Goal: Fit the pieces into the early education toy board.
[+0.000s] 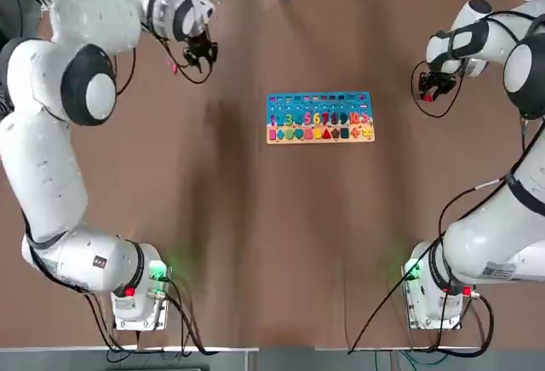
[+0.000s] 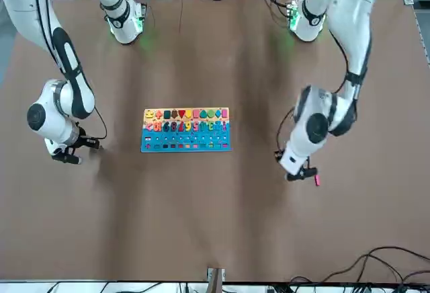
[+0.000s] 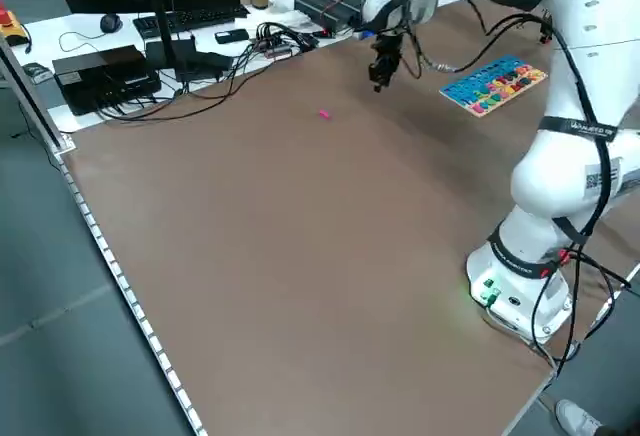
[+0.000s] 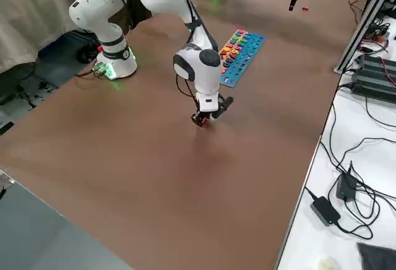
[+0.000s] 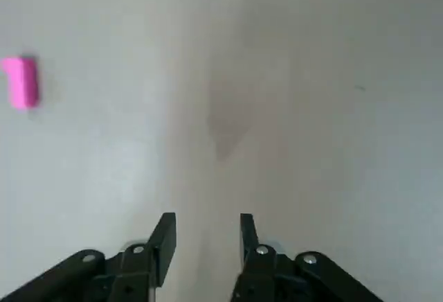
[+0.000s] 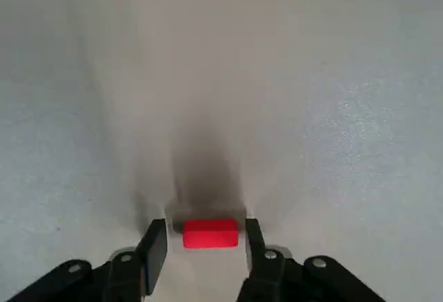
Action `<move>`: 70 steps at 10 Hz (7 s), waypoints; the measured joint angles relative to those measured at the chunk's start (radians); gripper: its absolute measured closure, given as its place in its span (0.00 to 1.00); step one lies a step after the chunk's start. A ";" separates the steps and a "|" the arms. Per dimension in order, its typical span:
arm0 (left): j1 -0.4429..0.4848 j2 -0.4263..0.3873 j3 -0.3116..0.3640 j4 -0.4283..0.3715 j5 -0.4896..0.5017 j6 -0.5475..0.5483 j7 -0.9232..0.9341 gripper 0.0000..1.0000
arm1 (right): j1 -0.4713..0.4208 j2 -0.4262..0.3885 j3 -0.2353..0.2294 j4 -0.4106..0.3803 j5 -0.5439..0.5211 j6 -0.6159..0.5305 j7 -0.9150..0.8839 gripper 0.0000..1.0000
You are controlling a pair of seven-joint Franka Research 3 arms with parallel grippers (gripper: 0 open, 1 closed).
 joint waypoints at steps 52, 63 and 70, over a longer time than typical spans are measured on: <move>-0.081 -0.122 -0.121 -0.102 0.069 0.027 -0.161 0.85 | 0.492 -0.045 0.015 -0.052 0.123 0.020 0.274 0.64; -0.201 -0.121 -0.273 -0.102 0.069 0.025 -0.449 0.85 | 0.498 -0.044 -0.001 -0.056 0.124 0.033 0.294 0.64; -0.271 0.044 -0.255 0.002 0.073 0.033 -0.493 0.85 | 0.503 -0.044 0.000 -0.057 0.124 0.039 0.294 0.64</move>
